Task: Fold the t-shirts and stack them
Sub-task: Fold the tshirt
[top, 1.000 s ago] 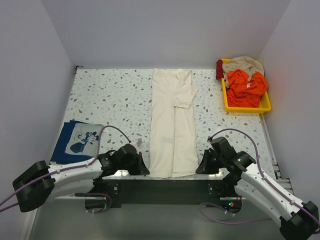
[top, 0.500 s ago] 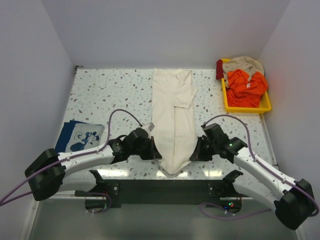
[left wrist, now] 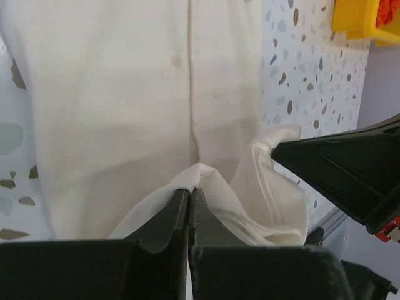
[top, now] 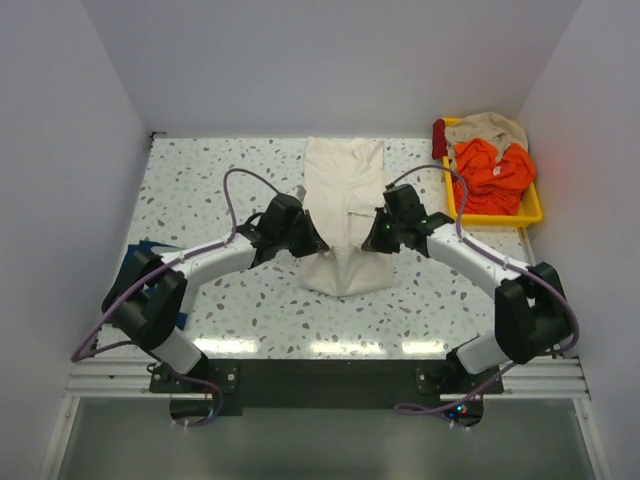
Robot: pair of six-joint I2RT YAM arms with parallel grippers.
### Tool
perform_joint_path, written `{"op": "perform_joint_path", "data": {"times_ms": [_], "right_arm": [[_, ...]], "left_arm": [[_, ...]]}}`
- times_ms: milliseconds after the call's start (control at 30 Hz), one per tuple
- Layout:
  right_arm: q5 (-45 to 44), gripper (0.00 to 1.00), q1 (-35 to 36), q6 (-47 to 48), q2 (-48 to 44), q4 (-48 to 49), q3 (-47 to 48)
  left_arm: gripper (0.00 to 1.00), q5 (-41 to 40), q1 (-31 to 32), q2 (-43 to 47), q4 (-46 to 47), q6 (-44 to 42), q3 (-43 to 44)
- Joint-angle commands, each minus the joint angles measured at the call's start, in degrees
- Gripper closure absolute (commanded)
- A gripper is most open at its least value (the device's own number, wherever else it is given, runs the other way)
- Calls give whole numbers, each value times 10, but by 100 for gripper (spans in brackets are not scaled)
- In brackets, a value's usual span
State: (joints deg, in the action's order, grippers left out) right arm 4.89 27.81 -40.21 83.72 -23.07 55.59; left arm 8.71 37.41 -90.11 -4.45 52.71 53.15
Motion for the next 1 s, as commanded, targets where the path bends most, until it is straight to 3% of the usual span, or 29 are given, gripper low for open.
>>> {"op": "perform_joint_path", "data": {"times_ms": [0, 333, 667, 967], "right_arm": [[-11, 100, -35, 14, 62, 65, 50], [14, 100, -80, 19, 166, 97, 133], [32, 100, -124, 20, 186, 100, 145], [54, 100, -143, 21, 220, 116, 153]], "left_arm": [[99, -9, -29, -42, 36, -11, 46], [99, 21, -95, -147, 82, -7, 125], [100, 34, -117, -185, 60, -19, 180], [100, 34, -134, -198, 65, -22, 176]]}}
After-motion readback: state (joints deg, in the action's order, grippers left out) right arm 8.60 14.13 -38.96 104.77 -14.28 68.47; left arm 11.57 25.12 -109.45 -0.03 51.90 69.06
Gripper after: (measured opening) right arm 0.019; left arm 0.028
